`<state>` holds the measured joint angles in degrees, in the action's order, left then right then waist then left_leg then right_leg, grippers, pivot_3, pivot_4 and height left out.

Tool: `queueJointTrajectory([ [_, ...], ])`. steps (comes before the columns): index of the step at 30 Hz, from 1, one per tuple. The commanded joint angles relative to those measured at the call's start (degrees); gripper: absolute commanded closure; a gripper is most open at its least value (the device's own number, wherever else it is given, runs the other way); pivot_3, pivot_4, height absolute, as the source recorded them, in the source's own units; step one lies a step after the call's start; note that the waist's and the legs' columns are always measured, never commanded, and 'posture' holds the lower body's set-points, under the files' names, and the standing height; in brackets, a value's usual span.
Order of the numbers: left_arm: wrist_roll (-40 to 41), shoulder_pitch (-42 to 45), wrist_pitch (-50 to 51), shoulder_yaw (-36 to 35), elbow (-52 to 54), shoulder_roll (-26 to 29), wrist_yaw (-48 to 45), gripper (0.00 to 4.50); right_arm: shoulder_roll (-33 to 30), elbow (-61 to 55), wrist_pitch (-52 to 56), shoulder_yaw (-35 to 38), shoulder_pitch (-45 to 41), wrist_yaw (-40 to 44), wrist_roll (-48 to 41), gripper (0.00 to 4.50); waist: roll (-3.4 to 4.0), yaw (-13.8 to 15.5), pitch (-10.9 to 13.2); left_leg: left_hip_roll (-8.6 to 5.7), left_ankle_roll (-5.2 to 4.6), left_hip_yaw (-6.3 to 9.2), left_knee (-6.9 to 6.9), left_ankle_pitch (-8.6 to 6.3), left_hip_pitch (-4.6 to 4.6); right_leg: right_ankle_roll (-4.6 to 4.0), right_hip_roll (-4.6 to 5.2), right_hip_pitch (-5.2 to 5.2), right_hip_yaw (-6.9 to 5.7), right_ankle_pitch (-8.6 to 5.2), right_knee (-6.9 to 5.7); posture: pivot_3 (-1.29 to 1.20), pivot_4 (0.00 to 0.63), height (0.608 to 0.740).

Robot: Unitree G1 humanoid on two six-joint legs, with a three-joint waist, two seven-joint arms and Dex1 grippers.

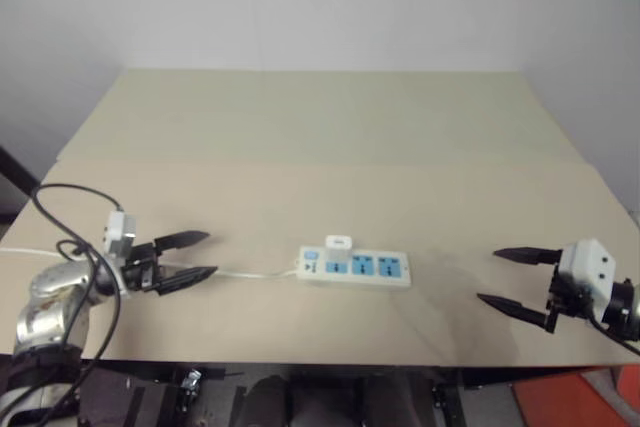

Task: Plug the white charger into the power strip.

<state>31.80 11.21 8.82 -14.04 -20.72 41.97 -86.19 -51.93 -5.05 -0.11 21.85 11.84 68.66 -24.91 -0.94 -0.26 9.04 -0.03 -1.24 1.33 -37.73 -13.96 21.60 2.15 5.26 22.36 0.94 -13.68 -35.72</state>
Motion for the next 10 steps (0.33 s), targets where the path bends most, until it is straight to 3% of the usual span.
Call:
queueJointTrajectory([
  [1, 0.57, -0.16, -0.55, -0.53, 1.86, 0.04, -0.39, 0.04, -1.21, -2.95, 1.69, 2.85, 0.85, -1.21, -0.14, 0.00, -0.03, 0.01, 0.02, 0.02, 0.00, 0.00, 0.00, 0.00, -0.01, 0.02, -0.01, 0.00, 0.00, -0.01, 0.00, 0.00, 0.150, 0.740],
  [10, -0.75, 0.89, -2.13, -0.82, -0.64, 0.41, 0.28, 0.04, -0.87, -4.58, 7.47, 3.72, 1.24, -3.59, -1.11, 0.00, -0.04, 0.20, 0.03, 0.04, 0.00, 0.01, 0.00, 0.00, 0.04, 0.03, -0.05, 0.02, -0.02, -0.03, 0.03, 0.00, 0.150, 0.740],
])
